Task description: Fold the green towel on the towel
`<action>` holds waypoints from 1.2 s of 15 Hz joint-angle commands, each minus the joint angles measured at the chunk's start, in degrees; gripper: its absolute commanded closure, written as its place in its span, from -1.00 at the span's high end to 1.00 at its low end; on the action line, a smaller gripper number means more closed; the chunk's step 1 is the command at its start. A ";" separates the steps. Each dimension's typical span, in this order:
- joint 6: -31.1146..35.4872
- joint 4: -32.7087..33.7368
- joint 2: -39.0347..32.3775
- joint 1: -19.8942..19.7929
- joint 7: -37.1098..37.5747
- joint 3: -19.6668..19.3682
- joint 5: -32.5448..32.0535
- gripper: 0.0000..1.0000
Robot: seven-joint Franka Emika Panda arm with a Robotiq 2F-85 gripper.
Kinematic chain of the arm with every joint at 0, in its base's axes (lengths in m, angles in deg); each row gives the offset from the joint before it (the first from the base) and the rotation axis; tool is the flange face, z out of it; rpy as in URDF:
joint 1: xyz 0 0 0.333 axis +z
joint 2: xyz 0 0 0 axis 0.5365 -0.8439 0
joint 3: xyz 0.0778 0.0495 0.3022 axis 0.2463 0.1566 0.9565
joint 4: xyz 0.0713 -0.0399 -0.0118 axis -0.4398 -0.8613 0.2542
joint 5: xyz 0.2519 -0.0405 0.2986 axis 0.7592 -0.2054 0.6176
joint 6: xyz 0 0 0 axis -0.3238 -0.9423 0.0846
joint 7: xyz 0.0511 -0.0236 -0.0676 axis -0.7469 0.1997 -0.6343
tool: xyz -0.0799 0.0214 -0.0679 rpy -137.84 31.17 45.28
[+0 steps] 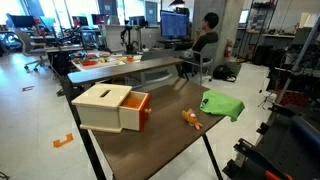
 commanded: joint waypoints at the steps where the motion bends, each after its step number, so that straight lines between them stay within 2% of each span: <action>1: -0.11 0.17 -0.04 -0.45 -0.24 0.29 0.13 1.00; 4: 6.11 -1.30 -2.40 -1.71 1.79 0.87 -0.53 1.00; 8: 15.79 -1.51 -10.41 -3.03 4.64 0.47 -0.41 1.00; 13: 31.21 2.03 -26.63 -4.45 6.59 -0.72 -1.24 1.00; 18: 45.98 8.60 -45.31 -6.20 15.24 -3.09 -5.76 1.00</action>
